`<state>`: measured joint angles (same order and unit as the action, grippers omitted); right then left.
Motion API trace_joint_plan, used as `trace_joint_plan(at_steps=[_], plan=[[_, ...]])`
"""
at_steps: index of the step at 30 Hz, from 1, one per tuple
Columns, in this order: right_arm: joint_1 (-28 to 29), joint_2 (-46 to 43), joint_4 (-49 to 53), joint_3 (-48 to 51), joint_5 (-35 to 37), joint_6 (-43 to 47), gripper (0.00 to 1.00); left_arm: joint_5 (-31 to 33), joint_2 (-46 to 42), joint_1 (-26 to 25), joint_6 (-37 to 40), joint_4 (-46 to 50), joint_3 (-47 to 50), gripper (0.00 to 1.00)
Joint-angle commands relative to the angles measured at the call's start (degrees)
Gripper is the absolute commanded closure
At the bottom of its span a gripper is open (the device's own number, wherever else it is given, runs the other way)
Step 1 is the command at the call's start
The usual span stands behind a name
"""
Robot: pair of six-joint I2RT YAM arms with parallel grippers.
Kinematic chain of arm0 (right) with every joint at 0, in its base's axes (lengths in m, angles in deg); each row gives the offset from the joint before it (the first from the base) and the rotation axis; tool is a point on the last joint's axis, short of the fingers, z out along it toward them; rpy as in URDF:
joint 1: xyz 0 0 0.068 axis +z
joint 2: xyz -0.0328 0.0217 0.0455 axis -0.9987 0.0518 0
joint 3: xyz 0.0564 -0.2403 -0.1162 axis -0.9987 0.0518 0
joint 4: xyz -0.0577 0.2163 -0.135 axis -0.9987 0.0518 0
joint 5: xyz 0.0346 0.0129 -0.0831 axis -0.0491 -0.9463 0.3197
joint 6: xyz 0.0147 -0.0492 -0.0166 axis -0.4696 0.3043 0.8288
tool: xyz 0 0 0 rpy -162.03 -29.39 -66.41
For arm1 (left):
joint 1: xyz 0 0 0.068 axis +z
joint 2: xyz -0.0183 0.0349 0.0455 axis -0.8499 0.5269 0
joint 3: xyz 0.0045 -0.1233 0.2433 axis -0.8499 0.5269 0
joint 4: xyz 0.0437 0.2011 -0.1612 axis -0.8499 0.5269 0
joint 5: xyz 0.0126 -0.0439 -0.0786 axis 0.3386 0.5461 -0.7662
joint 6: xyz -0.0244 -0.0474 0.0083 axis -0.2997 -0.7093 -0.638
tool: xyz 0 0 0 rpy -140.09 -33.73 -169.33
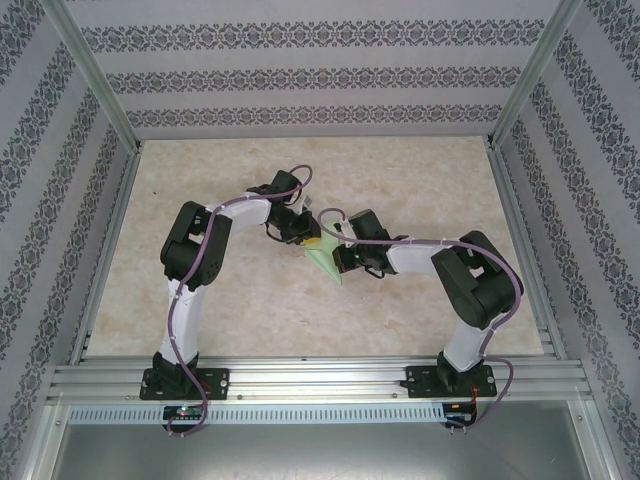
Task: Fold a paper plane with a square sheet of paper (fold left side to right side)
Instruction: Third fold the triangle at the center of the table.
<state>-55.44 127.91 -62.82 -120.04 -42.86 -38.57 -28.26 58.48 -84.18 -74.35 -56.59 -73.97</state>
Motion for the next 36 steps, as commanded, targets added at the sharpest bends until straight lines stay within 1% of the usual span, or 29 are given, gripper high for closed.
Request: trace_joint_plan(at_steps=[1, 7, 9, 11, 14, 17, 20, 24, 29, 36], plan=[[-0.66, 2.76, 2.88, -0.17, 0.07, -0.36, 1.00, 2.22, 0.51, -0.74, 2.72, 5.63, -3.23, 0.78], [-0.66, 3.39, 2.92, -0.26, -0.59, -0.36, 1.00, 2.79, -0.11, -0.18, 4.84, 11.49, -10.89, 0.70], [-0.66, 3.48, 2.96, -0.33, -0.72, -0.22, 1.00, 3.17, -0.59, 0.12, 5.16, 12.56, -12.38, 0.68], [-0.66, 3.43, 3.02, -0.30, -0.78, -0.23, 1.00, 3.47, -1.51, 0.28, 5.25, 12.95, -12.57, 0.68], [-0.65, 3.23, 2.87, -0.26, -0.81, -0.10, 1.00, 1.87, -3.75, 0.11, 4.47, 10.86, -9.13, 0.73], [-0.70, 3.21, 2.92, -0.33, -0.90, 0.04, 1.00, -2.59, -6.23, -0.26, 2.05, 5.08, -2.30, 0.76], [-0.74, 3.36, 2.98, -0.42, -0.94, 0.20, 1.00, -5.05, -7.33, -1.00, 0.10, 1.35, 2.08, 0.78], [-0.71, 3.42, 3.11, -0.53, -0.90, 0.25, 1.00, -6.59, -7.71, -2.08, -2.08, -2.26, 5.01, 0.79], [-0.74, 3.41, 3.51, -0.62, -0.70, 0.43, 1.00, -4.71, -8.32, -2.47, -2.17, -1.92, 5.35, 0.79], [-0.74, 3.32, 3.79, -0.64, -0.59, 0.52, 1.00, 2.25, -10.05, -2.39, 1.87, 5.89, 2.34, 0.77]])
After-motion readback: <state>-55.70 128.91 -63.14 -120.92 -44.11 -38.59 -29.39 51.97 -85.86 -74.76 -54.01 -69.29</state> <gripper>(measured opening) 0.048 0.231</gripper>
